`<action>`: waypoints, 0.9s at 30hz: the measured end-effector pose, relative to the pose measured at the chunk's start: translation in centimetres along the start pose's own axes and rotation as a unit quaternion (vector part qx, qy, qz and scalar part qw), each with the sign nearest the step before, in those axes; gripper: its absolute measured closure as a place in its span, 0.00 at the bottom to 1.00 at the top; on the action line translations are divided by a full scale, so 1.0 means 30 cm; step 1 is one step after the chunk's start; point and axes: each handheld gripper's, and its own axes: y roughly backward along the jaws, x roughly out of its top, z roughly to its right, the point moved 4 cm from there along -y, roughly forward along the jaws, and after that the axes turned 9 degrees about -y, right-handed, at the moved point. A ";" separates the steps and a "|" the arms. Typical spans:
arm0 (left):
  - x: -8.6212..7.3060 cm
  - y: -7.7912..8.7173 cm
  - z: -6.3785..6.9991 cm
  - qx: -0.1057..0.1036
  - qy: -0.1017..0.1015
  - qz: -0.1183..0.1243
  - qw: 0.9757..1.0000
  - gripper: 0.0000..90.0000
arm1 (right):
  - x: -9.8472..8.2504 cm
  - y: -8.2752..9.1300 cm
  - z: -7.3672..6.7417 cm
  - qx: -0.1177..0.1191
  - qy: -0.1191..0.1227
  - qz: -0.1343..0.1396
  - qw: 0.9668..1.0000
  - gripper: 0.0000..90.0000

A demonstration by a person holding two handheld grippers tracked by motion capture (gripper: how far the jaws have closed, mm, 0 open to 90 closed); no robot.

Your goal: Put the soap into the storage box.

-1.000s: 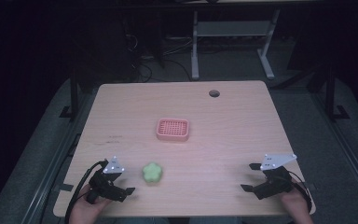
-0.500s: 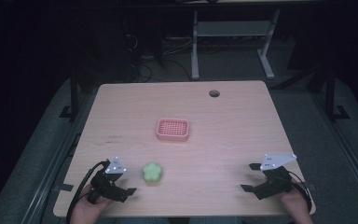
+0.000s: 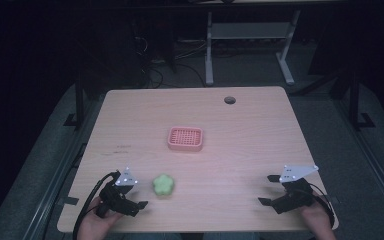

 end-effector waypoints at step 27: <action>0.065 0.000 -0.001 0.009 -0.019 0.000 1.000 0.22 | -0.004 -0.002 0.005 0.000 -0.004 0.000 1.000 0.15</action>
